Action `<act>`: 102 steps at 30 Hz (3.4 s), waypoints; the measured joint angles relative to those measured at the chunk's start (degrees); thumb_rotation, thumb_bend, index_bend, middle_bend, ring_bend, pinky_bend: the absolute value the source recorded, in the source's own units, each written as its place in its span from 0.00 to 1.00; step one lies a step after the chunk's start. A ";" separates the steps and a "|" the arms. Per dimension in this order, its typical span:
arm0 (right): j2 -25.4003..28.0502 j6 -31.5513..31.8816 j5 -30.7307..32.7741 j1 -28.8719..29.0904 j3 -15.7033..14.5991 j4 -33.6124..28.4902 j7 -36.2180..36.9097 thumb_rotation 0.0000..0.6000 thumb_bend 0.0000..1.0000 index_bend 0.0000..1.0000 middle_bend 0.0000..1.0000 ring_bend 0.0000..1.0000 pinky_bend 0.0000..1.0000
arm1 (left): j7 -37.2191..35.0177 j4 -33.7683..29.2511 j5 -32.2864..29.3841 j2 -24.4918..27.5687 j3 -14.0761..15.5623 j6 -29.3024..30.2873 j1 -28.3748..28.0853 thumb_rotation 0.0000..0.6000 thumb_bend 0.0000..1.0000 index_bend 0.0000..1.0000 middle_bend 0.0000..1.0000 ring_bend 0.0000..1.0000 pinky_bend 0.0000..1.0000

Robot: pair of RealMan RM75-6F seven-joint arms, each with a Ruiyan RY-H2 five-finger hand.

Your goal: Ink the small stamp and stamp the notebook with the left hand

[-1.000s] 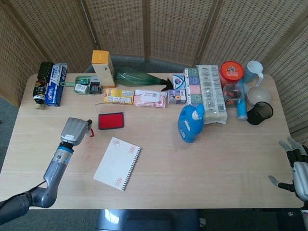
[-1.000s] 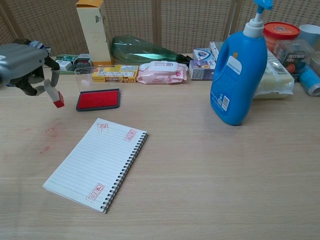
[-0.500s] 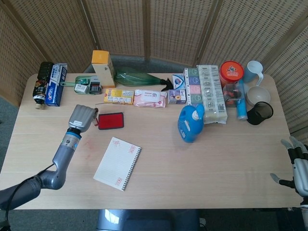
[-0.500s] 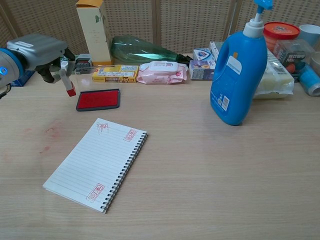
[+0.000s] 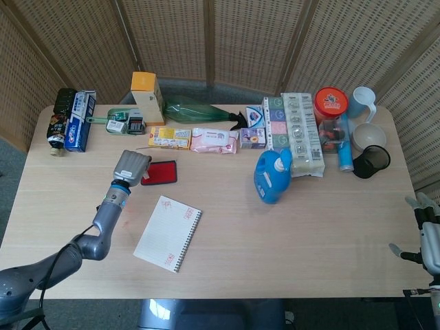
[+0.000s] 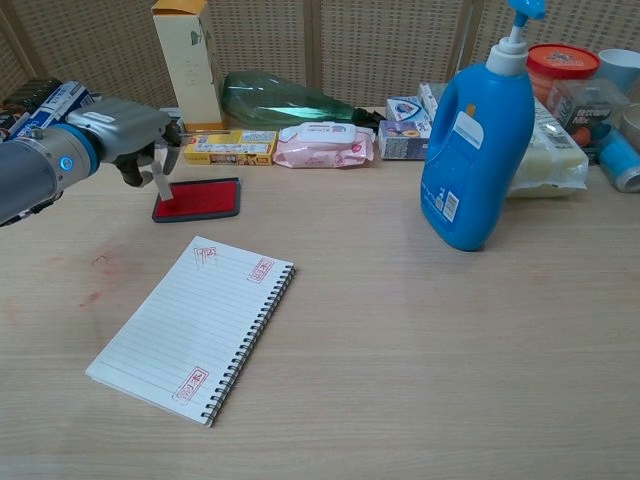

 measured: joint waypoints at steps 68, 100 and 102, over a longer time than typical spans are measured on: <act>0.74 1.26 -2.58 -0.65 -0.84 -0.94 1.06 1.00 0.07 0.12 0.03 0.00 0.00 | -6.09 -39.58 24.92 20.66 20.12 23.89 17.43 1.00 0.40 0.59 1.00 1.00 1.00; 0.86 1.78 -3.25 -0.95 -1.03 -1.18 1.24 1.00 0.07 0.12 0.03 0.00 0.00 | -2.21 -37.50 29.25 19.12 22.68 21.11 22.94 1.00 0.40 0.59 1.00 1.00 1.00; 0.88 1.75 -3.26 -0.96 -1.04 -1.15 1.33 1.00 0.07 0.12 0.03 0.00 0.00 | -1.96 -37.18 29.00 18.68 22.46 20.62 22.96 1.00 0.40 0.59 1.00 1.00 1.00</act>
